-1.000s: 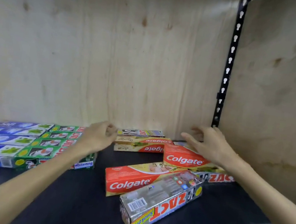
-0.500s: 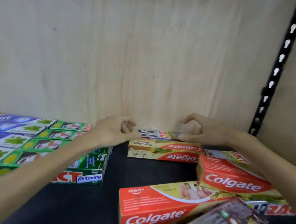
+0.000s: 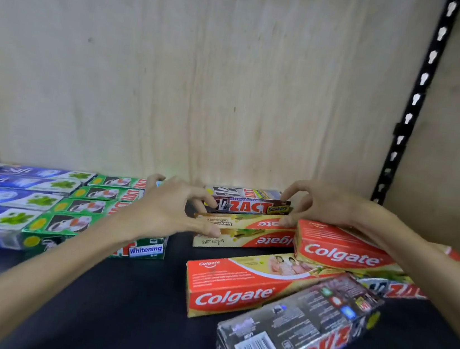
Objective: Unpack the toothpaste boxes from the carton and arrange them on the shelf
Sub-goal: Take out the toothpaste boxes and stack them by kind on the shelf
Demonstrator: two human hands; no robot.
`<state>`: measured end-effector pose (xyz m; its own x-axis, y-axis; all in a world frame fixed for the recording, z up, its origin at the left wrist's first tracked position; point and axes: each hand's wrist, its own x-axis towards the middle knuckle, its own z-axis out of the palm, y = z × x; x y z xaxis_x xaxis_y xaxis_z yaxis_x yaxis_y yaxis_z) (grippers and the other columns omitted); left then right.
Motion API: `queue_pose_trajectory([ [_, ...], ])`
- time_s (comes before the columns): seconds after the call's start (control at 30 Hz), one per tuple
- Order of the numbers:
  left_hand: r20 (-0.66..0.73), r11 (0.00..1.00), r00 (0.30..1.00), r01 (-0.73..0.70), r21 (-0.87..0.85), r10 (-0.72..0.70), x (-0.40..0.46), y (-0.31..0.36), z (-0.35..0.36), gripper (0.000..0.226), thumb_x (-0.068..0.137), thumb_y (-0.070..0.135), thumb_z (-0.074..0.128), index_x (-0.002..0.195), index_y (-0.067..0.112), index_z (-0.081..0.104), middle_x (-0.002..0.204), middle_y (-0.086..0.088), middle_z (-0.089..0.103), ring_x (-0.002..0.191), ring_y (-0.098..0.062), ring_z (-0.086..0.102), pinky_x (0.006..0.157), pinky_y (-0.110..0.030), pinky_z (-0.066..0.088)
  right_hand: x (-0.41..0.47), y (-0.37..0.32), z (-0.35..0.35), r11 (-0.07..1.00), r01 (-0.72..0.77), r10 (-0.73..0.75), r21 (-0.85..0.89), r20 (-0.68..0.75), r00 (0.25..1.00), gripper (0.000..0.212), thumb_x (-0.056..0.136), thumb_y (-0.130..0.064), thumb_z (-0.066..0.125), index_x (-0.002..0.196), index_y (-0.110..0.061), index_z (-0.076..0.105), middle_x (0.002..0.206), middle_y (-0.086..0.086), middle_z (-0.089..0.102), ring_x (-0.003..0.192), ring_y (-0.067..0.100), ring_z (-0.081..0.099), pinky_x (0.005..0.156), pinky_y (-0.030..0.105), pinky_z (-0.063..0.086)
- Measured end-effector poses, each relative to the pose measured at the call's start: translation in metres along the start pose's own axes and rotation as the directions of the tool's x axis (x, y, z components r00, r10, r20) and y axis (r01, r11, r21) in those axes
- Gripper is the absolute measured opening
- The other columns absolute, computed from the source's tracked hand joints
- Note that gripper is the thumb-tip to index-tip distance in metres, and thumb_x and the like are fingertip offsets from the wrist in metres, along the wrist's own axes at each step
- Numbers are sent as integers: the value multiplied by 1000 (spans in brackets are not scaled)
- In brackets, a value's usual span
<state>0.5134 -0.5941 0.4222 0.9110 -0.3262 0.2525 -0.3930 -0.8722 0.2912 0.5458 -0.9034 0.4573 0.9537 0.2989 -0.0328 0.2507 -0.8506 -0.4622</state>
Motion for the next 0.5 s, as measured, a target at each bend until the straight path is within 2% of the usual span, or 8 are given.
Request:
queue_pose_trajectory([
  [0.07, -16, 999, 999, -38, 14, 38, -9, 4, 2, 70, 59, 86, 59, 117, 48, 66, 94, 34, 67, 107, 10, 45, 105, -38, 18, -8, -1, 1, 997, 15, -17, 77, 32, 999, 64, 59, -57, 86, 115, -35, 63, 88, -9, 78, 79, 14, 75, 73, 31, 57],
  [0.17, -31, 998, 999, -32, -54, 30, -21, 2, 1, 65, 60, 88, 59, 113, 52, 70, 97, 38, 63, 106, 8, 50, 110, -46, 28, -18, -1, 4, 990, 44, -53, 137, 57, 997, 64, 55, -59, 85, 111, -34, 66, 92, -7, 78, 84, 19, 76, 82, 40, 61],
  [0.3, -27, 991, 1000, -2, -131, -2, -35, -5, -1, 60, 60, 91, 59, 110, 60, 67, 101, 36, 68, 109, 3, 58, 106, -52, 39, -31, -4, 9, 979, 78, -94, 190, 80, 992, 56, 60, -52, 86, 109, -30, 70, 94, -6, 78, 88, 21, 76, 84, 37, 60],
  [0.4, -26, 992, 1000, 3, -130, -7, -43, -4, -4, 56, 63, 88, 61, 110, 58, 68, 102, 37, 68, 107, 8, 58, 104, -50, 42, -38, -5, 8, 980, 69, -90, 185, 107, 990, 55, 60, -57, 85, 110, -37, 70, 97, -12, 78, 87, 14, 76, 82, 34, 59],
  [0.5, -22, 993, 1000, -1, -115, -2, -47, 1, -6, 49, 71, 79, 65, 112, 53, 70, 104, 32, 70, 106, 13, 56, 103, -44, 43, -42, -6, 8, 983, 78, -96, 167, 100, 990, 57, 59, -59, 84, 110, -37, 71, 96, -12, 77, 86, 11, 75, 83, 33, 58],
])
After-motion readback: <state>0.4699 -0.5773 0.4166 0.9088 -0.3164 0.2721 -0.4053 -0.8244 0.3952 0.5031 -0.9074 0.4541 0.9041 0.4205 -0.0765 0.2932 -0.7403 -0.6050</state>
